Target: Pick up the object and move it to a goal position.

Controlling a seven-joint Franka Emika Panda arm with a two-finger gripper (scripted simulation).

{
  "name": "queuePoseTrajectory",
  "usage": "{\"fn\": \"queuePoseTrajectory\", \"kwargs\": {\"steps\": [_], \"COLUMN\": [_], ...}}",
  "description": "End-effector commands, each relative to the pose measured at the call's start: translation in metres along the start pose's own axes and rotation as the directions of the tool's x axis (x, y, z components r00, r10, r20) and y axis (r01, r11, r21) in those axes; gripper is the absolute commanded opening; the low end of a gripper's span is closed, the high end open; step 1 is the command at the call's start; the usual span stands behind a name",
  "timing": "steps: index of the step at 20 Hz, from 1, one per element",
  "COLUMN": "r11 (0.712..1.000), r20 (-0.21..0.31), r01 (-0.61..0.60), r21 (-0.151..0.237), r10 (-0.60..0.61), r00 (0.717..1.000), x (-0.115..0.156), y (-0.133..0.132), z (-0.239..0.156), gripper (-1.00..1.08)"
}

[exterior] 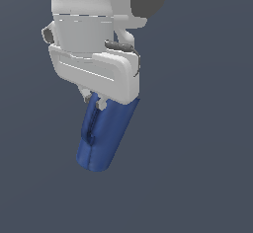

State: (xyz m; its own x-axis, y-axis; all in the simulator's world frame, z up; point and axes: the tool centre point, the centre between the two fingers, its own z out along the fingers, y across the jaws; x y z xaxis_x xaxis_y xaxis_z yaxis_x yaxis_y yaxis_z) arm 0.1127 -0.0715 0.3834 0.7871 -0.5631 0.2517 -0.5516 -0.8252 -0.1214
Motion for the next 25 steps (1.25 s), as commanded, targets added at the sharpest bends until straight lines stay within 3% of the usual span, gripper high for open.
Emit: {"fn": "queuePoseTrajectory", "kwargs": {"steps": [1,12,19,25], "r11": [0.998,0.958,0.939,0.934], "r20": [-0.050,-0.189,-0.225,-0.233], "r01": [-0.064,-0.256,-0.305,-0.316], "r21": [0.029,0.128,0.158,0.165], "r10": [0.065,0.277,0.335,0.349], "r00": [0.997,0.942,0.915,0.908], "x": [0.003,0.002,0.001,0.000], "y": [0.003,0.017,0.022,0.022], "z": [-0.015,-0.057,-0.068,-0.071], "gripper": [-1.00,-1.00,-1.00,-1.00]}}
